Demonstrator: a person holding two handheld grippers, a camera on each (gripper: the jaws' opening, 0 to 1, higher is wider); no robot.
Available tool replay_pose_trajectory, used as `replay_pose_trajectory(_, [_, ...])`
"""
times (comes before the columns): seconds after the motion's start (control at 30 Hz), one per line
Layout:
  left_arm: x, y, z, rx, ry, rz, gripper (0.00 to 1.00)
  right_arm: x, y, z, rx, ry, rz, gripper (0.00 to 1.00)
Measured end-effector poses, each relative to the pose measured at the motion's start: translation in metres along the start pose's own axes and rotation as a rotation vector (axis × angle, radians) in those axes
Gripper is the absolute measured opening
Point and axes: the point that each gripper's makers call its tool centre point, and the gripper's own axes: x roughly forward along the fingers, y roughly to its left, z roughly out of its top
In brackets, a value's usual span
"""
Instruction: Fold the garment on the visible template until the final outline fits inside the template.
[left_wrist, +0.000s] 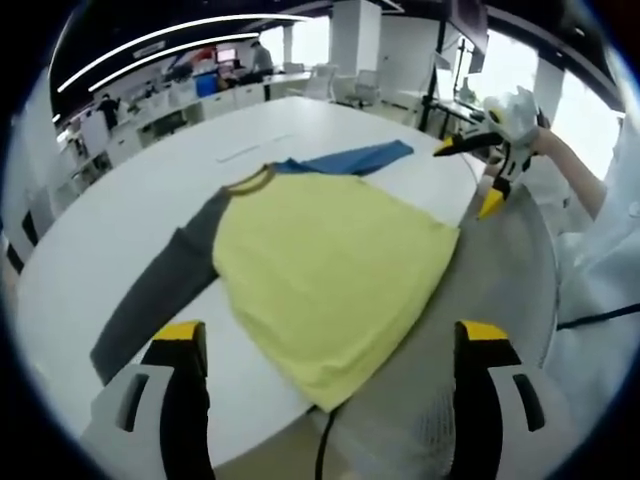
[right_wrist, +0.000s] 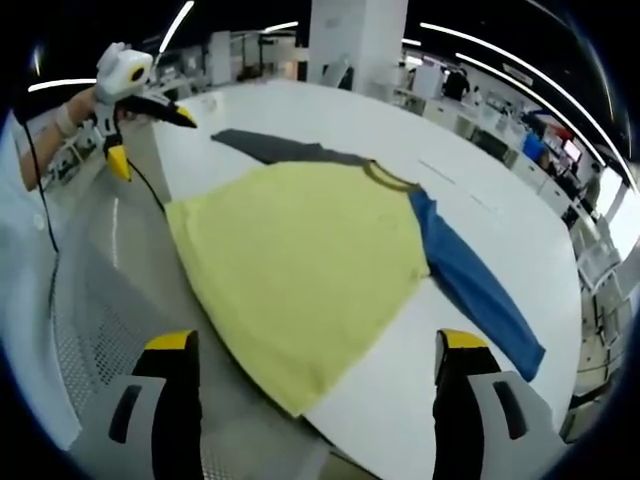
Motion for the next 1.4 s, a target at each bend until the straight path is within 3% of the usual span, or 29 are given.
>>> replay_pose_trajectory(0.4, [-0.001,0.002,0.001,0.001,0.009,0.01,1.0,0.0,-0.01,-0.001,0.023,-0.019,0.005,0.92])
replay_pose_trajectory(0.9, [-0.001,0.002,0.014,0.003,-0.001,0.013,0.99,-0.002,-0.058,-0.003,0.079,-0.066,-0.041,0.83])
replay_pose_trajectory(1.0, [-0.004,0.002,0.019,-0.007,-0.024,0.01,0.98,-0.003,-0.067,-0.004,0.09,-0.068,-0.051,0.8])
replay_pose_trajectory(1.4, [-0.008,0.005,0.02,-0.017,-0.024,0.034,0.96,-0.002,-0.102,-0.004,0.127,-0.092,-0.085,0.69])
